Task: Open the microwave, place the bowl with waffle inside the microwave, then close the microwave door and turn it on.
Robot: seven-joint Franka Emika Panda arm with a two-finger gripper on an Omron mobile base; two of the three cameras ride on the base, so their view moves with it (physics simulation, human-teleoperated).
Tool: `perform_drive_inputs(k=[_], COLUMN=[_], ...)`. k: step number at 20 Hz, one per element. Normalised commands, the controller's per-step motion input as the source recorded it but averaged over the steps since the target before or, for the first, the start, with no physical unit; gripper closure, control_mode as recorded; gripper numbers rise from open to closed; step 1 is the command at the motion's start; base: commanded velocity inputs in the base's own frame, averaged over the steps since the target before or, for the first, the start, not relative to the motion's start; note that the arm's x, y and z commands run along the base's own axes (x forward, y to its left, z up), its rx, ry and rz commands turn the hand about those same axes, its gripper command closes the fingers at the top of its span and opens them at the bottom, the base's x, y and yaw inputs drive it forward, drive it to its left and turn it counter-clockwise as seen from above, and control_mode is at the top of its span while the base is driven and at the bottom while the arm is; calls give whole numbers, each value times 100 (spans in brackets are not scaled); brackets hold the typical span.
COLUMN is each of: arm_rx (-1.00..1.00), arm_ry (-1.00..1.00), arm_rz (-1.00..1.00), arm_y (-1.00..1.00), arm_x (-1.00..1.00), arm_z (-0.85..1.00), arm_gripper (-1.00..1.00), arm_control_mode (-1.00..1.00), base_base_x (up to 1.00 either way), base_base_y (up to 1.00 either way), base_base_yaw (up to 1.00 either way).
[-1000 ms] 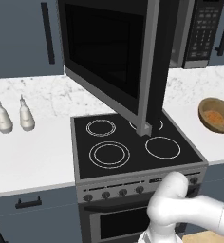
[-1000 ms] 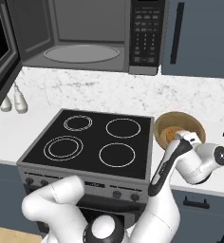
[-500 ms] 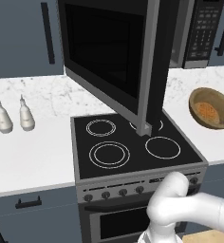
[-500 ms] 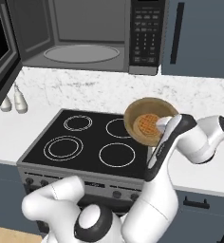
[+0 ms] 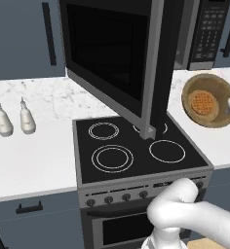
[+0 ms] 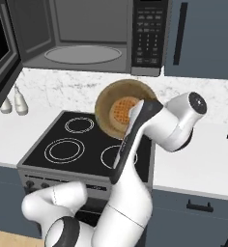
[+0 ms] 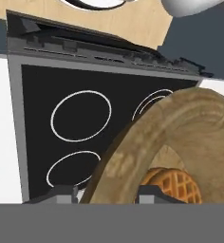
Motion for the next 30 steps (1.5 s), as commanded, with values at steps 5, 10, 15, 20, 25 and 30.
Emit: perform_drive_inputs(k=[5,10,15,20,25,30], arm_rx=[-20,-18,-2,1,13,15], arm_ry=[-36,-3,6,11,20,14], arm_rz=[0,0,2,3,0,-6], arm_y=[100,97,74,28,4,30], arm_x=[-1,63,80,68,83,42], arm_z=[69,81,97,98,57,36], arm_gripper=[100,100,100,100,100,100], arm_control_mode=[-100,-100,-100,-100,-100,-100], base_base_x=[0,0,0,0,0,0], base_base_y=[0,0,0,0,0,0], base_base_yaw=[0,0,0,0,0,0])
